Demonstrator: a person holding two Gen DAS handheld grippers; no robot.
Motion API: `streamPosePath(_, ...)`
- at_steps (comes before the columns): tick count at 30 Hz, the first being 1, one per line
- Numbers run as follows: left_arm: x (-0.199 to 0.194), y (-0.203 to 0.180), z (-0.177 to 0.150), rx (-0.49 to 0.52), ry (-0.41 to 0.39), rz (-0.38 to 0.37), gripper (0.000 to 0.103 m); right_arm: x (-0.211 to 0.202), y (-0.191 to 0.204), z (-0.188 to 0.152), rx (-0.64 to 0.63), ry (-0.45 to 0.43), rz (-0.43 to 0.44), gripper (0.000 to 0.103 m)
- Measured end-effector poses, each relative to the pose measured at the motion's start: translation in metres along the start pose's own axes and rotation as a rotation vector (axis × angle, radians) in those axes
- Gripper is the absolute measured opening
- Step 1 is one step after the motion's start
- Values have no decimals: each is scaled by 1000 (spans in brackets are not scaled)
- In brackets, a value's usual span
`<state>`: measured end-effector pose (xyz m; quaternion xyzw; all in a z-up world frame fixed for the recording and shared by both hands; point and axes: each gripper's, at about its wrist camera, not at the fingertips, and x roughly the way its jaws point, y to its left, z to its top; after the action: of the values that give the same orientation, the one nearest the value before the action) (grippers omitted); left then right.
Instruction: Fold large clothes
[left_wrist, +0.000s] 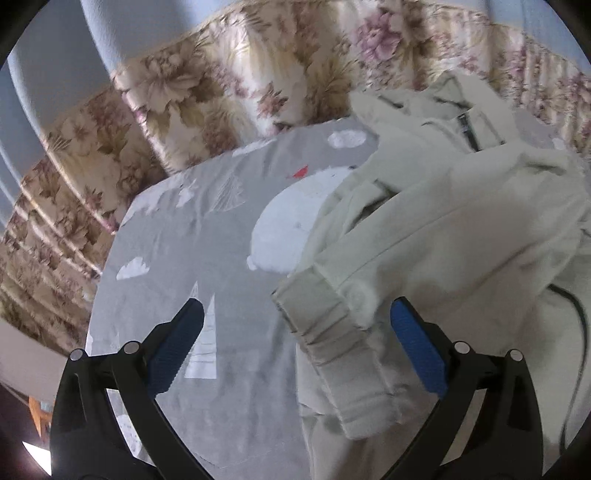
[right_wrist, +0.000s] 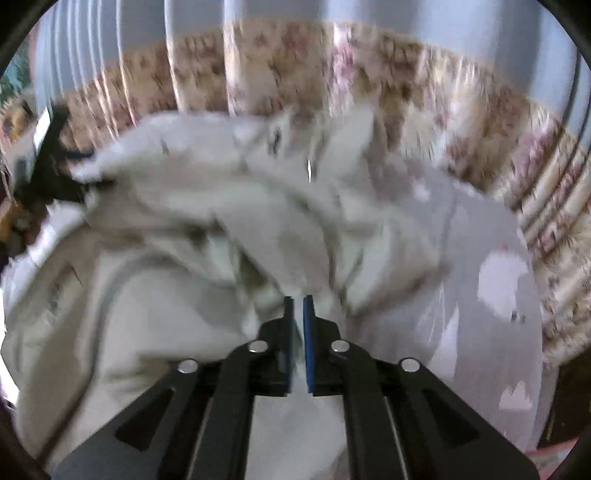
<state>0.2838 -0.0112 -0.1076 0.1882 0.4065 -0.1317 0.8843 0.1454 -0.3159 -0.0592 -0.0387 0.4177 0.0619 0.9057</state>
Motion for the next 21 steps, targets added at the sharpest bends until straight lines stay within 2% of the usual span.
streamPosePath(1, 0, -2, 1, 1, 1, -13, 100, -3, -2, 9, -1, -26, 14, 27)
streamPosePath(2, 2, -5, 3, -2, 6, -20, 100, -4, -4, 21, -5, -59, 10, 43)
streamPosePath(3, 7, -10, 5, 4, 15, -19, 100, 0, -5, 29, -14, -77, -3, 49)
streamPosePath(5, 19, -17, 5, 29, 40, 1, 100, 22, -2, 43, -40, -57, -23, 49)
streamPosePath(7, 39, -20, 1, 56, 72, 66, 100, 58, -8, 45, -59, 18, -60, 49)
streamPosePath(11, 47, -3, -6, 20, 77, -22, 100, 110, -16, 17, -119, 178, -41, 49)
streamPosePath(12, 47, 0, -6, 19, 80, -34, 100, 107, -19, 14, -126, 145, -26, 49)
streamPosePath(14, 45, 3, -3, 37, 84, -44, 100, 101, -28, 17, -104, 178, 2, 49)
streamPosePath(16, 35, 3, 3, 50, 90, -17, 100, 85, -32, 27, -81, 183, 23, 50)
streamPosePath(19, 5, 11, 27, 33, 70, -71, 100, 41, -41, 51, -79, 92, 12, 51)
streamPosePath(21, -9, 22, 58, -5, 83, -96, 100, 12, -59, 81, -22, 33, -28, 51)
